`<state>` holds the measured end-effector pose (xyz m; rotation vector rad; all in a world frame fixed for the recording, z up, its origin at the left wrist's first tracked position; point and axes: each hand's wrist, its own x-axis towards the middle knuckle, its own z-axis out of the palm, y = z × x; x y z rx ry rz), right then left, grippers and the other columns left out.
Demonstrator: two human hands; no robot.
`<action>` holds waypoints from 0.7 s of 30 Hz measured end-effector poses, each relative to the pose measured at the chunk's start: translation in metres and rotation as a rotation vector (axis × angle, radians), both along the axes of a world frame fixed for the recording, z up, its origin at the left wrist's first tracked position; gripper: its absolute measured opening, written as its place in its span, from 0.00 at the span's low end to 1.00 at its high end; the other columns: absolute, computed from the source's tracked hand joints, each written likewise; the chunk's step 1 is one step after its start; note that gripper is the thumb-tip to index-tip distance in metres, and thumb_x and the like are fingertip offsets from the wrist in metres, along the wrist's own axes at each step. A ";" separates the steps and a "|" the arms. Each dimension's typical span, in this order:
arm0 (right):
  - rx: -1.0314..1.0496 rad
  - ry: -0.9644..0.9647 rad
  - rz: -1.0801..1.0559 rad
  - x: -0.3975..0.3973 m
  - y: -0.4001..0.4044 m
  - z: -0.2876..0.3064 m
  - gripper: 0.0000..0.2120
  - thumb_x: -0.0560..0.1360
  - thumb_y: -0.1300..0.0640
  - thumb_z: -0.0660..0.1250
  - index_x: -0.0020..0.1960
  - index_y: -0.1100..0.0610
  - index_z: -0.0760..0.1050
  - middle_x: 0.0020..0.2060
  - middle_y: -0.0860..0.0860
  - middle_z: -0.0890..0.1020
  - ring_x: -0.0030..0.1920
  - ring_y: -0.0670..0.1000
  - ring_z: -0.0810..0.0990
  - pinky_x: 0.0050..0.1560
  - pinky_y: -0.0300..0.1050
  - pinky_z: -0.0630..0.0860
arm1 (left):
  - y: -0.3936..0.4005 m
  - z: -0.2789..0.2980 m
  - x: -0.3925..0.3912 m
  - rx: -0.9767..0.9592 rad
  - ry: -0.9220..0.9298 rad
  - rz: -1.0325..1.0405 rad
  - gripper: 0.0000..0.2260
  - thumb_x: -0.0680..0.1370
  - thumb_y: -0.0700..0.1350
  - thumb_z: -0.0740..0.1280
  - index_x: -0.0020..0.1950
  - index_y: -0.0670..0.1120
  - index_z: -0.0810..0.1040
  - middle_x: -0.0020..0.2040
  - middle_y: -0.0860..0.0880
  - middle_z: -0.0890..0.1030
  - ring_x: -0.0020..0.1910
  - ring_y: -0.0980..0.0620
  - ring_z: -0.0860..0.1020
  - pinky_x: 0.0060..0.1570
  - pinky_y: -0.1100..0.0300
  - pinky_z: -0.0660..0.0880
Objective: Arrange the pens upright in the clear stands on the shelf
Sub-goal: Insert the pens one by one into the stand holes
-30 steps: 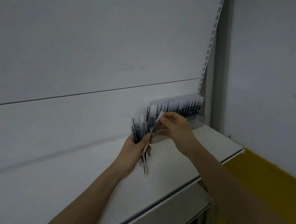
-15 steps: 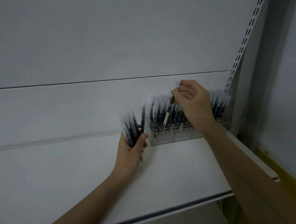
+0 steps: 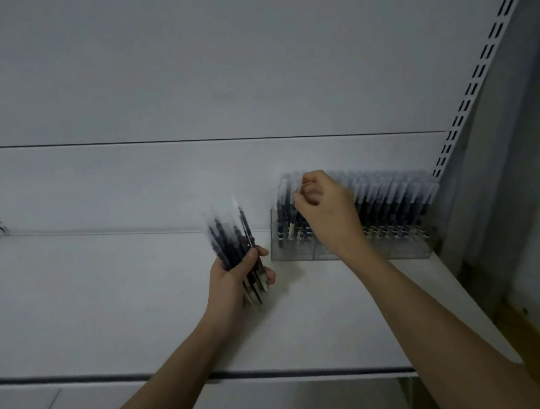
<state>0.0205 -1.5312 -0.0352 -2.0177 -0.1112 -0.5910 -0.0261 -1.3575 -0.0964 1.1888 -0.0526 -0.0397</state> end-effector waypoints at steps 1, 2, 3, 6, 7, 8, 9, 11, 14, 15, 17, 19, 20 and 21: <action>-0.066 0.037 -0.013 0.000 0.002 -0.005 0.04 0.78 0.62 0.68 0.51 0.56 0.74 0.43 0.48 0.80 0.45 0.46 0.81 0.47 0.39 0.79 | -0.001 0.000 -0.003 -0.012 0.010 -0.029 0.06 0.81 0.37 0.64 0.48 0.36 0.78 0.37 0.39 0.77 0.32 0.43 0.78 0.31 0.56 0.76; -0.124 0.070 -0.024 0.001 0.004 -0.009 0.03 0.79 0.62 0.68 0.52 0.58 0.75 0.43 0.50 0.80 0.46 0.49 0.82 0.47 0.41 0.79 | -0.003 -0.001 -0.005 -0.013 0.023 -0.062 0.07 0.80 0.38 0.64 0.47 0.37 0.80 0.37 0.38 0.77 0.32 0.42 0.78 0.31 0.55 0.76; -0.158 0.091 -0.032 0.000 0.006 -0.013 0.03 0.79 0.61 0.67 0.52 0.60 0.75 0.43 0.51 0.80 0.47 0.51 0.82 0.46 0.41 0.77 | -0.003 -0.001 -0.007 -0.001 0.034 -0.097 0.07 0.79 0.38 0.65 0.45 0.39 0.82 0.37 0.38 0.78 0.32 0.42 0.78 0.31 0.55 0.76; -0.166 0.101 -0.045 0.000 0.007 -0.015 0.03 0.80 0.60 0.66 0.50 0.59 0.75 0.43 0.50 0.79 0.47 0.52 0.81 0.45 0.39 0.74 | -0.004 0.001 -0.009 0.049 0.045 -0.181 0.06 0.75 0.42 0.68 0.42 0.43 0.85 0.38 0.37 0.78 0.30 0.43 0.78 0.29 0.55 0.74; -0.155 0.098 -0.052 -0.002 0.006 -0.014 0.04 0.80 0.59 0.66 0.53 0.59 0.76 0.45 0.50 0.80 0.47 0.51 0.81 0.46 0.40 0.75 | -0.004 0.002 -0.009 0.058 0.050 -0.193 0.07 0.74 0.43 0.69 0.43 0.42 0.85 0.38 0.37 0.78 0.29 0.43 0.77 0.28 0.56 0.74; -0.130 0.080 -0.066 -0.005 0.005 -0.015 0.06 0.80 0.58 0.66 0.55 0.59 0.76 0.46 0.50 0.80 0.47 0.51 0.81 0.47 0.42 0.76 | -0.004 0.003 -0.009 0.071 0.054 -0.204 0.08 0.73 0.44 0.69 0.44 0.41 0.84 0.36 0.37 0.77 0.28 0.44 0.77 0.27 0.57 0.73; -0.089 0.039 -0.084 -0.010 0.004 -0.017 0.07 0.80 0.57 0.66 0.57 0.58 0.76 0.46 0.48 0.79 0.46 0.49 0.80 0.48 0.43 0.77 | -0.003 0.003 -0.009 0.092 0.057 -0.216 0.09 0.73 0.44 0.68 0.46 0.39 0.84 0.33 0.38 0.77 0.27 0.45 0.76 0.25 0.58 0.72; 0.039 -0.044 -0.090 -0.022 0.005 -0.026 0.02 0.81 0.57 0.65 0.53 0.53 0.74 0.44 0.46 0.78 0.44 0.48 0.78 0.46 0.43 0.77 | -0.003 0.002 -0.008 0.131 0.053 -0.241 0.09 0.74 0.44 0.68 0.47 0.38 0.83 0.30 0.39 0.76 0.26 0.45 0.75 0.24 0.59 0.71; 0.340 0.027 0.071 -0.038 0.011 -0.044 0.02 0.81 0.56 0.65 0.51 0.50 0.75 0.43 0.49 0.81 0.42 0.50 0.81 0.42 0.45 0.79 | -0.003 0.001 -0.008 0.147 0.041 -0.254 0.07 0.77 0.39 0.67 0.46 0.38 0.83 0.37 0.37 0.78 0.26 0.46 0.74 0.24 0.60 0.71; 0.427 0.071 0.127 -0.041 0.012 -0.050 0.02 0.81 0.57 0.66 0.52 0.50 0.76 0.43 0.50 0.81 0.40 0.49 0.82 0.41 0.45 0.80 | -0.004 0.000 -0.008 0.154 0.040 -0.255 0.06 0.78 0.37 0.66 0.48 0.36 0.82 0.39 0.38 0.79 0.26 0.46 0.74 0.23 0.60 0.71; 0.544 0.131 0.188 -0.046 0.012 -0.060 0.06 0.79 0.59 0.69 0.55 0.52 0.76 0.43 0.51 0.82 0.38 0.48 0.82 0.39 0.44 0.80 | -0.006 0.001 -0.010 0.167 0.045 -0.267 0.07 0.79 0.36 0.65 0.53 0.32 0.79 0.36 0.42 0.81 0.26 0.47 0.74 0.22 0.61 0.70; 0.601 0.171 0.204 -0.048 0.014 -0.066 0.10 0.77 0.60 0.71 0.57 0.54 0.75 0.43 0.49 0.84 0.39 0.48 0.82 0.40 0.43 0.81 | -0.007 0.002 -0.011 0.178 0.054 -0.275 0.08 0.79 0.35 0.66 0.55 0.32 0.78 0.36 0.43 0.82 0.26 0.46 0.74 0.21 0.60 0.71; 0.615 0.183 0.205 -0.048 0.013 -0.068 0.11 0.76 0.61 0.72 0.57 0.54 0.76 0.42 0.48 0.84 0.40 0.47 0.83 0.42 0.44 0.81 | -0.007 0.002 -0.011 0.199 0.050 -0.273 0.08 0.78 0.35 0.67 0.56 0.34 0.78 0.39 0.42 0.83 0.27 0.46 0.75 0.22 0.60 0.72; 0.622 0.197 0.203 -0.048 0.012 -0.070 0.12 0.76 0.61 0.72 0.57 0.53 0.76 0.42 0.48 0.85 0.42 0.47 0.83 0.46 0.47 0.82 | -0.008 0.001 -0.010 0.224 0.040 -0.267 0.08 0.78 0.36 0.67 0.56 0.36 0.79 0.43 0.42 0.84 0.28 0.46 0.76 0.23 0.59 0.72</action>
